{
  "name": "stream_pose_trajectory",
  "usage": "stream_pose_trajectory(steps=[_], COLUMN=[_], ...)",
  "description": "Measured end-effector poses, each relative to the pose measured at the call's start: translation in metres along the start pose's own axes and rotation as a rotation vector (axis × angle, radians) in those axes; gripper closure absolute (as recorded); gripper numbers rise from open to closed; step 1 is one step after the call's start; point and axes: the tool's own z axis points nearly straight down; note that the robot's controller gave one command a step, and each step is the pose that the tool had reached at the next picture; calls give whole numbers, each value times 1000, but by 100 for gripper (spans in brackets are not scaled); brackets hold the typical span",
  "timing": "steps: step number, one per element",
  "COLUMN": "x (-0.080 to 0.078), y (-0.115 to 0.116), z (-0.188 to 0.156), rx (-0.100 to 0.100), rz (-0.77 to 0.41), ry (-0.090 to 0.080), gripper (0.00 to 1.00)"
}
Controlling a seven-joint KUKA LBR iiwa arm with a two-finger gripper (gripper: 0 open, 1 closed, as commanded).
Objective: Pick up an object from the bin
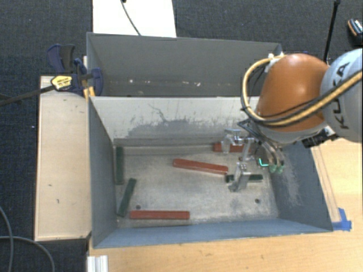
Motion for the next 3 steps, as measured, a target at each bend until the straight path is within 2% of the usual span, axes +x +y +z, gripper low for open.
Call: stream_pose_trajectory(steps=[1, 2, 3], x=[-66, -64, -64], y=[-17, -5, -5], z=[126, 138, 138], rx=[1, 1, 0], rz=[9, -95, -92], ry=[-6, -4, -4], gripper=[0, 0, 100])
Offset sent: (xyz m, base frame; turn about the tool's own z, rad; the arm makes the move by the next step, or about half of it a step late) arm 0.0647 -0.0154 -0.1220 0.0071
